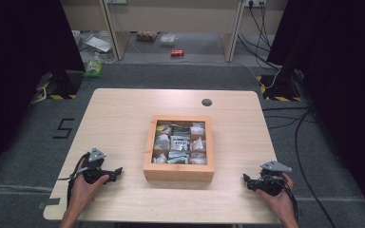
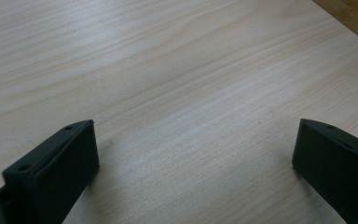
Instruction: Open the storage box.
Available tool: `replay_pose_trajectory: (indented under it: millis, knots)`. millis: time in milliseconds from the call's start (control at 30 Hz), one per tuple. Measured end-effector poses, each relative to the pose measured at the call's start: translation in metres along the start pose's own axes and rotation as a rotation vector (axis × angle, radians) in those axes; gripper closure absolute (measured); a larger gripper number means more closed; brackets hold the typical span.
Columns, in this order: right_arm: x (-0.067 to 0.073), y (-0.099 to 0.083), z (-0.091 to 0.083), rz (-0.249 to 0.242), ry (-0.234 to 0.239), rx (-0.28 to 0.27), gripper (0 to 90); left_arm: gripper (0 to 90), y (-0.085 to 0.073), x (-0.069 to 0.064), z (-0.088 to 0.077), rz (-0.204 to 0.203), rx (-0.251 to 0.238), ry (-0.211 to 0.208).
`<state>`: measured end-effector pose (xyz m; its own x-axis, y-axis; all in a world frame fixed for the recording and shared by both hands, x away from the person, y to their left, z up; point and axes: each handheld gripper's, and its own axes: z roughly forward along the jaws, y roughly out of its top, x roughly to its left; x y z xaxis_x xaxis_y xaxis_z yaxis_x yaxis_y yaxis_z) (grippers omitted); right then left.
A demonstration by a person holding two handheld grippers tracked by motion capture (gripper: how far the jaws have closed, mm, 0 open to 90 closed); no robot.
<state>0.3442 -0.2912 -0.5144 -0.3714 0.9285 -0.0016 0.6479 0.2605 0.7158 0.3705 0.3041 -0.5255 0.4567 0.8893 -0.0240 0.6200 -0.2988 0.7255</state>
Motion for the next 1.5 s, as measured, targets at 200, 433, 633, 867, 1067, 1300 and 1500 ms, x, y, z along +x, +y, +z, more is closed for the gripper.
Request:
replay_pose_trajectory:
  millis: [200,433,633,867,1067,1300,1500]
  knots:
    - [0.0,0.0,0.0,-0.001,0.0,0.0,12.9,0.0,0.0,0.0,0.0,0.0,0.0,0.0]
    - [0.003,0.0,0.0,0.003,0.005,-0.007,15.3,0.0,0.0,0.0,0.0,0.0,0.0,0.0]
    - [0.008,0.002,-0.002,0.011,0.044,-0.018,16.5,0.0,0.0,0.0,0.0,0.0,0.0,0.0]
    - [0.018,0.008,-0.01,0.011,0.08,-0.061,16.0,0.0,0.0,0.0,0.0,0.0,0.0,0.0]
    - [0.032,0.007,-0.024,0.008,0.118,-0.096,17.2,0.0,0.0,0.0,0.0,0.0,0.0,0.0]
    - [0.053,0.007,-0.029,-0.044,0.157,-0.113,22.6,0.0,0.0,0.0,0.0,0.0,0.0,0.0]
    - [0.061,0.009,-0.028,-0.055,0.177,-0.122,24.8,0.0,0.0,0.0,0.0,0.0,0.0,0.0]
